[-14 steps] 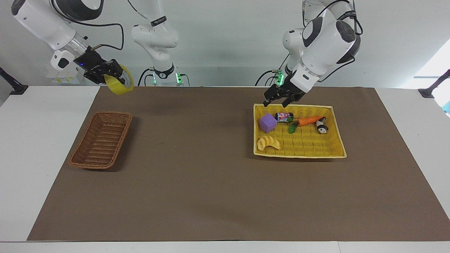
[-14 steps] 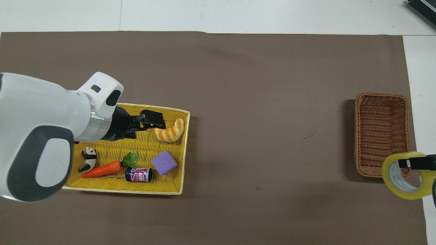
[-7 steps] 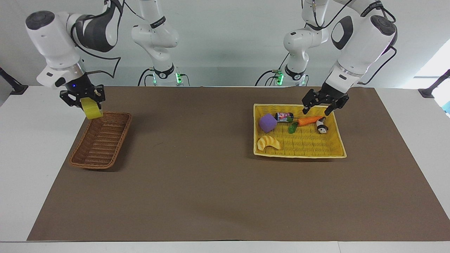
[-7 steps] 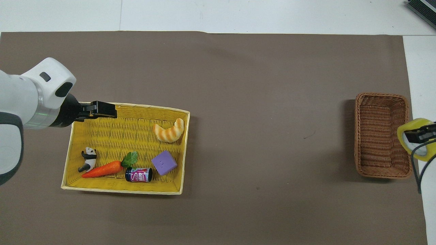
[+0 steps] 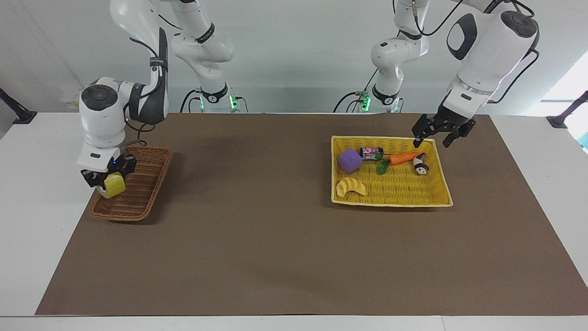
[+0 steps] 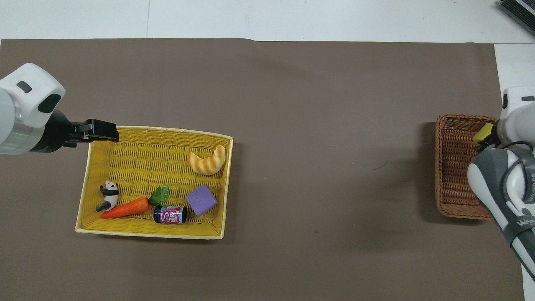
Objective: Move tape to another basket
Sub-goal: 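Carry the tape with the right gripper while the left gripper withdraws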
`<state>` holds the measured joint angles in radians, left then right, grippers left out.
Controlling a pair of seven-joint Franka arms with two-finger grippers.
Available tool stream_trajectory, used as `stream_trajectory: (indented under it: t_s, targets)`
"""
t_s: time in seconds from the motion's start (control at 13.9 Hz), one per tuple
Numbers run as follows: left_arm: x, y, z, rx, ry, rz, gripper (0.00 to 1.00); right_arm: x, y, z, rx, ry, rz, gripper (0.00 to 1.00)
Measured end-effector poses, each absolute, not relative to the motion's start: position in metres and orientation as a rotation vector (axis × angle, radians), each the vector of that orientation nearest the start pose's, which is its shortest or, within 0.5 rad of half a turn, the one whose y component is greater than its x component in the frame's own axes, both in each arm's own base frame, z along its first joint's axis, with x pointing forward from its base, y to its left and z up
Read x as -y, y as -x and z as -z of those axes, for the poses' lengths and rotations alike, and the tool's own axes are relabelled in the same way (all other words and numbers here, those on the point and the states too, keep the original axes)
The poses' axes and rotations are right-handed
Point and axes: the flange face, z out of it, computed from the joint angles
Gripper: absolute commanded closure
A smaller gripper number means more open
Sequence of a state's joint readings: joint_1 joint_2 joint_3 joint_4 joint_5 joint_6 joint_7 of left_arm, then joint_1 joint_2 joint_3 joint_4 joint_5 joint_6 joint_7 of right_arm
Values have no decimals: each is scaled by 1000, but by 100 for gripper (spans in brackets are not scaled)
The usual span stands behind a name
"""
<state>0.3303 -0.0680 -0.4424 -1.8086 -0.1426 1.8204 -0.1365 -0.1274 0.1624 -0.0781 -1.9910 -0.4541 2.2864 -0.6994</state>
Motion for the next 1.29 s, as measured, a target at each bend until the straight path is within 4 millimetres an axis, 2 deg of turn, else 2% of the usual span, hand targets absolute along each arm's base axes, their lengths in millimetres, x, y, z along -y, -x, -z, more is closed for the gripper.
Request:
stream_trajectory:
  t_s: [0.29,0.5,0.57,0.65,0.86,1.08,1.29]
  targets:
    - [55,-544,-593,128,3259,77,0,120,-590,-389,1435,3263,-115,100]
    - [42,-537,-617,124,3226,35,0,119,-585,-368,1431,3250,-120,100]
    - [37,-533,-622,112,3220,1,0,120,-581,-361,1408,3251,-135,60]
    - [30,-529,-627,80,3219,-29,0,120,-578,-356,1377,3257,-147,1]
    - [13,-520,-636,41,3216,-65,0,117,-574,-349,1337,3266,-156,0]
    - [13,-514,-637,34,3202,-100,0,115,-573,-351,1322,3271,-170,0]
    - [14,-508,-642,28,3195,-116,0,100,-570,-362,1214,3287,-179,0]
